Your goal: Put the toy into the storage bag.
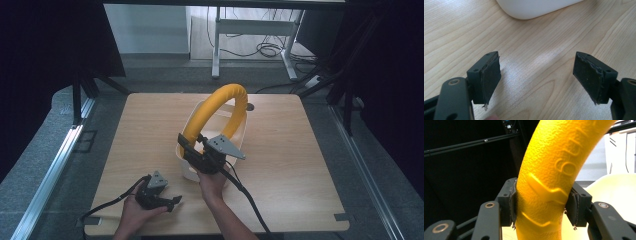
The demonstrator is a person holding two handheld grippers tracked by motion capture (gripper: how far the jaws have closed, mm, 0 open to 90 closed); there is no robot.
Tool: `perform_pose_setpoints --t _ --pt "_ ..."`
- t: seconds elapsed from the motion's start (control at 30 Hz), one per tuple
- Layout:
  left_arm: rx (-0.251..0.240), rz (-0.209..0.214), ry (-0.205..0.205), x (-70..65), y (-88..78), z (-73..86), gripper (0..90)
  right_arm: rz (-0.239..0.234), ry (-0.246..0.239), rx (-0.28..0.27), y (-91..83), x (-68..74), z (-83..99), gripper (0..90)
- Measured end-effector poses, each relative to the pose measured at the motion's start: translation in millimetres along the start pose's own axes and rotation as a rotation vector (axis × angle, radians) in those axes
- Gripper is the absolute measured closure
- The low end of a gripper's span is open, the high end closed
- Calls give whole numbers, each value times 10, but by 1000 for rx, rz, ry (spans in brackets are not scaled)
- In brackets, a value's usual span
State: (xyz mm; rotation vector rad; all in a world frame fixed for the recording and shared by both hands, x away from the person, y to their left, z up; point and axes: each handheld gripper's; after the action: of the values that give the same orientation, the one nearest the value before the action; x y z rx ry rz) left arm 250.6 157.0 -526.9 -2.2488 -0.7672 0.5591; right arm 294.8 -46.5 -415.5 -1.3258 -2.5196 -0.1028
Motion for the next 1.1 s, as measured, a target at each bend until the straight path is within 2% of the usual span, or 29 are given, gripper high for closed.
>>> perform_pose_setpoints --t 0.17,0.43,0.6,0.67,0.8,0.83,1.03,1.1 --pt "4 -2 -1 -1 5 0 221 14 17 42 9 -51 14 461" --pt "8 3 -3 -2 14 1 221 1 15 48 -12 -84 3 449" --pt "5 3 -5 -2 12 1 220 -2 21 64 -67 -138 -40 336" --pt "6 4 -4 0 19 1 220 -10 28 82 -91 -163 -53 331" --pt "8 2 -3 0 13 1 220 -32 7 105 -130 -174 -70 315" --pt "5 0 -3 1 8 0 220 -30 -27 113 -186 -179 -85 301" --pt "8 1 -1 1 13 1 220 -48 -39 141 -332 -274 -121 291" --pt "8 -1 -1 2 9 0 219 -77 -34 143 -415 -349 -138 292"
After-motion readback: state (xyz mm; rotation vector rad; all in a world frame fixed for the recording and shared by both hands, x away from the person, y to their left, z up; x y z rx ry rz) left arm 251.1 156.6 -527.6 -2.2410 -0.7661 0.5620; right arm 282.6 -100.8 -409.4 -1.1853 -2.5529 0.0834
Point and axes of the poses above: each handheld gripper's, and its own axes: y roughly forward along the jaws, z roughly out of its underside, x roughly to its left, and after that the axes turned 6 degrees about z, right-handed
